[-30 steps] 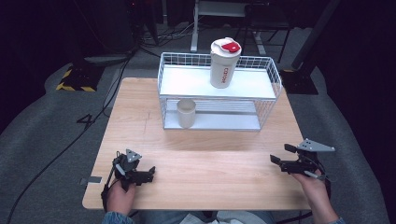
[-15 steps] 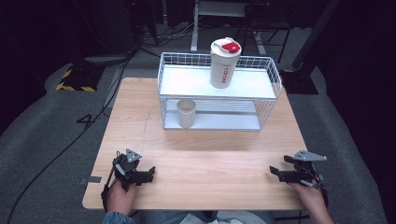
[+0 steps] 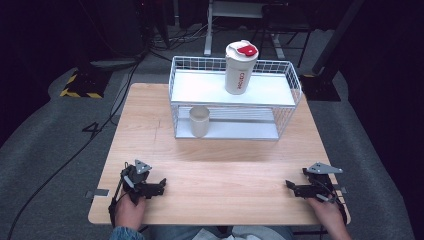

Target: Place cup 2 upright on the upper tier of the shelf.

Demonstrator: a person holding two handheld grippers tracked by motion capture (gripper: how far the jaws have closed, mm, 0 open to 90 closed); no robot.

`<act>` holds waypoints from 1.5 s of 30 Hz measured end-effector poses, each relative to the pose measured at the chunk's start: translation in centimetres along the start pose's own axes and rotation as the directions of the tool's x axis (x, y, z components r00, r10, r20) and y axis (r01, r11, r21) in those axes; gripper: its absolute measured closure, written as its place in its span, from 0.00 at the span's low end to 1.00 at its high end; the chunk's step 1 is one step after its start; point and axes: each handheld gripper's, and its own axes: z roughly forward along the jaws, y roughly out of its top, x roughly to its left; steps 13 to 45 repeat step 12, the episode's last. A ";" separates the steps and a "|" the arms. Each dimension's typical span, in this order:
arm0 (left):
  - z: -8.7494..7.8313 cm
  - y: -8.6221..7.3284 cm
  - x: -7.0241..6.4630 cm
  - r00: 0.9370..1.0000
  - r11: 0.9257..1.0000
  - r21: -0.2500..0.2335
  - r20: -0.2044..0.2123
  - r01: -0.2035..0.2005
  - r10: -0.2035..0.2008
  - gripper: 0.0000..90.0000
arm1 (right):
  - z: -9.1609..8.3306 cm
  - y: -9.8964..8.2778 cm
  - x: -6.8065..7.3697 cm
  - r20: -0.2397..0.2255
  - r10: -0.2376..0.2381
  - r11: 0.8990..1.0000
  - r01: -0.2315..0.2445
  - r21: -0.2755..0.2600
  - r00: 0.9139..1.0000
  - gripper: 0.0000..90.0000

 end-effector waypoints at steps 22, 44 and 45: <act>0.0 0.0 0.0 1.000 1.000 0.000 0.000 0.000 0.000 0.00 | 0.1 0.0 0.1 0.018 0.015 1.000 -0.015 0.009 1.000 0.07; 0.0 0.0 0.0 1.000 1.000 0.000 0.000 0.000 0.000 0.00 | 0.1 0.0 0.1 0.018 0.015 1.000 -0.015 0.009 1.000 0.07; 0.0 0.0 0.0 1.000 1.000 0.000 0.000 0.000 0.000 0.00 | 0.1 0.0 0.1 0.018 0.015 1.000 -0.015 0.009 1.000 0.07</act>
